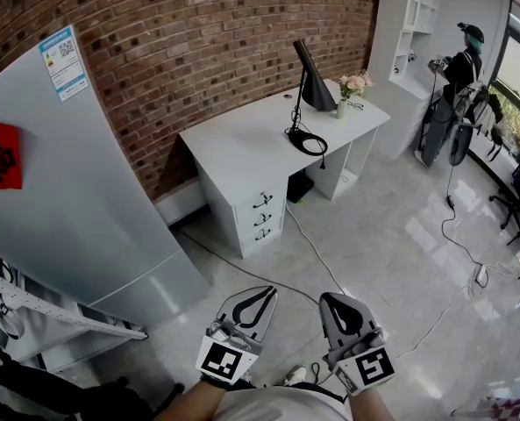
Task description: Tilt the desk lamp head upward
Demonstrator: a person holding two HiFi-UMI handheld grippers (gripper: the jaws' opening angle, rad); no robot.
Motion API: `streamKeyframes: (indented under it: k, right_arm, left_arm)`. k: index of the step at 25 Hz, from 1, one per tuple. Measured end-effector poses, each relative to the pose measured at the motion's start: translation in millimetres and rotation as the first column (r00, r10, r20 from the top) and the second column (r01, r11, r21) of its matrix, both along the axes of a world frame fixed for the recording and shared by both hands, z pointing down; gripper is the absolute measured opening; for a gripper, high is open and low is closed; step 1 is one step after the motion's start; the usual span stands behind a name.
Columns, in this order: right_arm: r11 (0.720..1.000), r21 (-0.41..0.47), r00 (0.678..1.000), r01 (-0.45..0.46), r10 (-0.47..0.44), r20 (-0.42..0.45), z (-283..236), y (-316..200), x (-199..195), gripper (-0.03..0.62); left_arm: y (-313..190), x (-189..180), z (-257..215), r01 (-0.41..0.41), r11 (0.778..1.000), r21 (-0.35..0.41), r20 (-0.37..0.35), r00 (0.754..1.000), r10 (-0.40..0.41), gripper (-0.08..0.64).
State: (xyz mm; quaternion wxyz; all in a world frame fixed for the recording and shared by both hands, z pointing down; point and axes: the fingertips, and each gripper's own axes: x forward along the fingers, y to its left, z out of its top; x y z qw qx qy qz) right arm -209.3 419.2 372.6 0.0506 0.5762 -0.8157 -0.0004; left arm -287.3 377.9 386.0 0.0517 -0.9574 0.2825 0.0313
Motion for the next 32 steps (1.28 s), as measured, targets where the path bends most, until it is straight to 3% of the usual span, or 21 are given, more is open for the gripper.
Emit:
streamKeyframes:
  k: [32]
  right_arm:
    - [0.999,0.0,0.999,0.036,-0.036,0.033,5.8,8.6,81.4,0.012]
  left_arm:
    - [11.7,74.9,8.0,0.037,0.999,-0.014,0.035,0.999,-0.037,0.02]
